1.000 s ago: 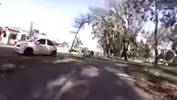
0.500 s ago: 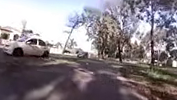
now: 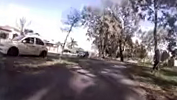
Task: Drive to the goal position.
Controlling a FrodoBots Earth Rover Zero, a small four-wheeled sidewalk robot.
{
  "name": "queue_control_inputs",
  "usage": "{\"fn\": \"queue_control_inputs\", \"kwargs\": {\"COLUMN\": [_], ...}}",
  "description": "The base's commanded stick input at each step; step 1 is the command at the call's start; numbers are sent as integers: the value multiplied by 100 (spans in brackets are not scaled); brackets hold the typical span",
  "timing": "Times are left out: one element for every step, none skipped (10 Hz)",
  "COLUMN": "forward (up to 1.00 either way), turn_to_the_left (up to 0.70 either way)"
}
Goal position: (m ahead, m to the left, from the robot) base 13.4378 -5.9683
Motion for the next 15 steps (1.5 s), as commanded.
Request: {"fn": "queue_control_inputs", "kwargs": {"forward": [100, 100, 100, 100, 100, 100, 100, 100, 100, 100, 100, 100, 100, 100, 100], "turn_to_the_left": [-35, -39, 0, 0, 0, 0, 0, 0, 0, 0, 0, -14, -22, -31, -32]}}
